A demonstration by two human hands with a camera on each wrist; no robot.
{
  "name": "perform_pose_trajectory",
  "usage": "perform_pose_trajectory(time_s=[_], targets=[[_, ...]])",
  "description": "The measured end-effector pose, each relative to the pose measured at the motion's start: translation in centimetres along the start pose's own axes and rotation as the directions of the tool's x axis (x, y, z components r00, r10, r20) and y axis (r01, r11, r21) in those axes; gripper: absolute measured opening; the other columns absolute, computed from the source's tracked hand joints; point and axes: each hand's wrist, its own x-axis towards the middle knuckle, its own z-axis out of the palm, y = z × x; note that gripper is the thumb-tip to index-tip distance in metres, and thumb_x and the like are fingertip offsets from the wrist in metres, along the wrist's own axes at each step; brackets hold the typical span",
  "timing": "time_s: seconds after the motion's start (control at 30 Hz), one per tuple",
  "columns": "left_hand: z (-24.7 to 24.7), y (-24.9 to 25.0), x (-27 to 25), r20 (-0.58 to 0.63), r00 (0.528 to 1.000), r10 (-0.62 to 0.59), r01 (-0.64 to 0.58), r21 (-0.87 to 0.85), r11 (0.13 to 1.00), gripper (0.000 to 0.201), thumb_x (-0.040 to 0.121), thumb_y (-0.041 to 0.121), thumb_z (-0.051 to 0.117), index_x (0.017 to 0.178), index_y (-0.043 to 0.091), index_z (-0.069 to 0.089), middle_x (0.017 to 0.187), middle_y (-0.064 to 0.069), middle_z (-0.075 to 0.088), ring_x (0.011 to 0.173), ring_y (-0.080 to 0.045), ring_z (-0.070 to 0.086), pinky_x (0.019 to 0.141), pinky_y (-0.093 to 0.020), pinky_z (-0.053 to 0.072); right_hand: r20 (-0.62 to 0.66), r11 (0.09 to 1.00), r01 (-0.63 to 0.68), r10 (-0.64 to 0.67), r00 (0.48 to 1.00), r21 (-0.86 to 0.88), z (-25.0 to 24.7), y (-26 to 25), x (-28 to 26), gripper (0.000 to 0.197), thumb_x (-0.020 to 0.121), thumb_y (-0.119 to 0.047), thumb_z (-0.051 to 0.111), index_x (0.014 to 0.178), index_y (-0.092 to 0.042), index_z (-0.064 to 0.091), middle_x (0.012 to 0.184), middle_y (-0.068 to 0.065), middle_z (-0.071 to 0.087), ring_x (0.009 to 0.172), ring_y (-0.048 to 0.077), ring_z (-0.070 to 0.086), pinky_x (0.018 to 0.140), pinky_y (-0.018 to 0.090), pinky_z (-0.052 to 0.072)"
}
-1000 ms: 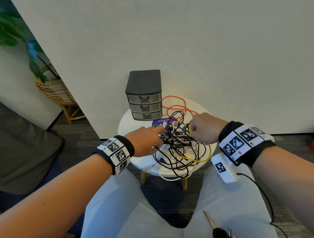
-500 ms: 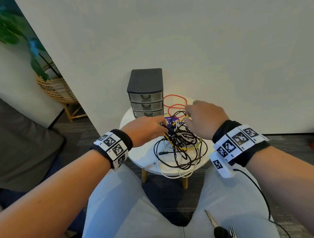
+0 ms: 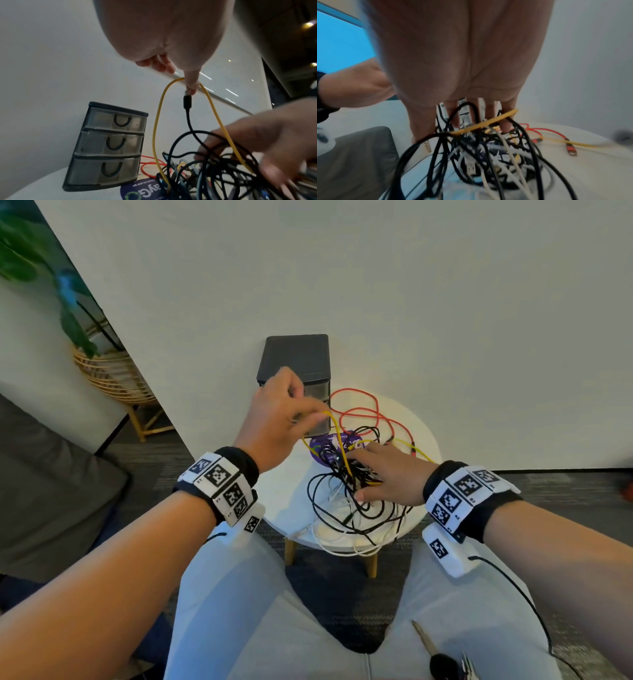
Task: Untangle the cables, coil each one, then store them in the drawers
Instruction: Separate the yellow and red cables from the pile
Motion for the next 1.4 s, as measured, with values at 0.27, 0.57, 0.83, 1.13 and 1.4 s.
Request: perform_pose_trajectory(time_s=[0.27, 0.57, 0.83, 1.13, 1.4], targets=[[-0.7, 1.5, 1.5, 0.014, 0.865, -0.502, 0.425, -0.551, 0.718, 0.02, 0.107, 0.024, 0.049, 0.1, 0.022, 0.067, 0.074, -0.009, 0.072, 0.063, -0.021, 0.069, 0.062, -0.033, 0.055, 0.03, 0.998, -0.036, 0.037, 0.999, -0.043, -0.1, 0.5, -0.8, 0.092, 0.091, -0.046, 0.067, 0.159, -0.034, 0.007, 0.158, 0.003, 0.024, 0.14, 0.028, 0.036, 0.108, 0.05, 0.04], [-0.3, 4.4, 3.1, 0.206, 0.854, -0.477, 0.474, -0.685, 0.553, 0.023, 0.109, 0.014, 0.043, 0.118, 0.004, 0.061, 0.103, -0.011, 0.076, 0.085, -0.026, 0.077, 0.074, -0.032, 0.061, -0.225, 0.955, 0.237, -0.195, 0.955, 0.179, -5.6, -4.3, 0.0, 0.024, 0.097, -0.031, 0.062, 0.076, -0.021, 0.066, 0.075, -0.006, 0.06, 0.071, 0.012, 0.056, 0.07, 0.034, 0.044], [0.4, 4.0, 0.3, 0.456, 0.775, -0.438, 0.605, -0.735, 0.305, 0.06, 0.097, 0.035, 0.066, 0.148, 0.03, 0.035, 0.114, -0.009, 0.074, 0.094, -0.028, 0.076, 0.084, -0.036, 0.058, -0.323, 0.405, 0.266, 0.078, 0.943, 0.875, -6.6, -4.0, 1.1, 0.024, 0.106, -0.013, 0.048, 0.089, 0.0, 0.059, 0.071, 0.01, 0.059, 0.057, 0.018, 0.06, 0.05, 0.023, 0.049], [3.0, 3.4, -1.7, 0.561, 0.818, -0.127, 0.455, -0.497, 0.739, 0.029, 0.104, 0.025, 0.055, 0.104, 0.005, 0.075, 0.096, 0.009, 0.076, 0.091, -0.004, 0.068, 0.089, -0.022, 0.05, -0.366, -0.545, 0.37, 0.122, 0.923, 0.752, -12.0, -4.4, 0.1, 0.024, 0.104, -0.014, 0.046, 0.087, -0.005, 0.061, 0.078, 0.007, 0.055, 0.058, 0.013, 0.059, 0.055, 0.02, 0.051], [-0.6, 4.6, 1.2, 0.292, 0.883, -0.368, 0.469, -0.571, 0.674, 0.04, 0.111, 0.025, 0.036, 0.083, 0.008, 0.06, 0.053, -0.007, 0.057, 0.051, -0.022, 0.064, 0.06, -0.031, 0.052, -0.222, 0.013, 0.239, 0.421, 0.879, 0.971, -10.1, 0.8, 0.1, 0.033, 0.104, -0.022, 0.047, 0.074, -0.01, 0.057, 0.066, 0.006, 0.057, 0.048, 0.014, 0.056, 0.045, 0.02, 0.045]])
